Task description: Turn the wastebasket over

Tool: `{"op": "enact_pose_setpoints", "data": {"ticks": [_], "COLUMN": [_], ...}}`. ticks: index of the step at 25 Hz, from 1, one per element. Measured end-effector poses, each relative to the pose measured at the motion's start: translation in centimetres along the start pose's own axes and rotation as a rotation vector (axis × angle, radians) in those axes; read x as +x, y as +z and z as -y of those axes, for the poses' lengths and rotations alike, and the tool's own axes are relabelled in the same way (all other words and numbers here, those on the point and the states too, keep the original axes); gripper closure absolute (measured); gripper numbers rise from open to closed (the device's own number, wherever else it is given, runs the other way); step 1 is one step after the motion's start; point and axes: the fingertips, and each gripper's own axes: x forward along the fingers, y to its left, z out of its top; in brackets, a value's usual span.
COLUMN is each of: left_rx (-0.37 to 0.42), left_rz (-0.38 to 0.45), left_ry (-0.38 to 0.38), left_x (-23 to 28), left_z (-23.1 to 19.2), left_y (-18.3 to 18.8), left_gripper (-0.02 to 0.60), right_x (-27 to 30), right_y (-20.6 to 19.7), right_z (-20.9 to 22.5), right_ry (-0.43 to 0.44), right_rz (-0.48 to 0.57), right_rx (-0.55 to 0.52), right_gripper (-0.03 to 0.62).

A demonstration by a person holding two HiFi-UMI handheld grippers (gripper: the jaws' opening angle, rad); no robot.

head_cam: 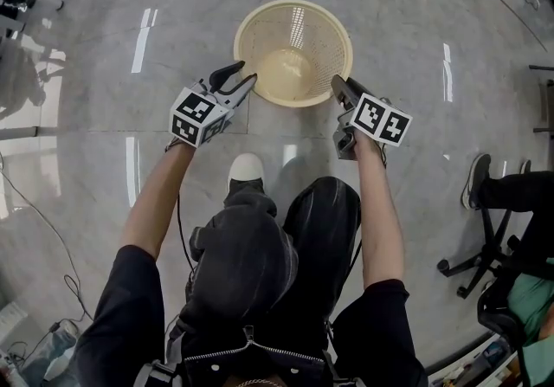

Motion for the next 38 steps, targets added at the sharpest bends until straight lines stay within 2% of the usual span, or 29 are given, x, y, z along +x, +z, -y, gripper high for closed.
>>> {"op": "enact_pose_setpoints", "data": {"ticks": [3, 9, 13, 16, 21, 26, 31, 35, 38], "left_rx": [-0.011, 0.019, -0.007, -0.046, -0.041, -0.022, -0.14, -0.198, -0.258], "left_rz": [-0.001, -0.045, -0.095, -0.092, -0.062, -0.007, 0.101, 0.097, 0.089], "left_ry": [-0.008, -0.083, -0.146, -0.151, -0.149, -0.141, -0.094, -0.101, -0.112], "left_x": [0.1, 1.1, 2.6, 2.9, 2.8, 1.8, 0.2, -0.1, -0.1], "left_z": [0.4, 3.1, 5.5, 6.2, 6.6, 6.5, 5.2, 5.3, 5.3], "left_y": [-0.2, -1.1, -2.8, -3.6, -3.2, -0.9, 1.7, 2.0, 1.8], "left_gripper": [0.443, 0.443, 0.44, 0.436, 0.436, 0.436, 0.436, 0.417, 0.409], "right_x": [-0.4, -3.2, -5.6, -6.5, -5.7, -4.2, -2.7, -1.4, -0.7], "right_y": [0.0, 2.3, 4.3, 4.5, 3.2, 1.2, -1.3, -4.0, -6.2], "right_z": [0.3, 0.9, 0.5, -0.5, -4.0, -7.7, -11.0, -13.4, -14.5], "right_ry": [-0.01, -0.026, -0.077, -0.116, -0.087, -0.066, -0.034, -0.009, 0.002], "right_rz": [0.002, 0.108, 0.186, 0.209, 0.204, 0.18, 0.146, 0.094, 0.055], "right_rx": [0.029, 0.058, -0.012, -0.108, -0.165, -0.253, -0.361, -0.497, -0.561], "right_gripper": [0.471, 0.502, 0.525, 0.542, 0.545, 0.546, 0.546, 0.546, 0.546]}}
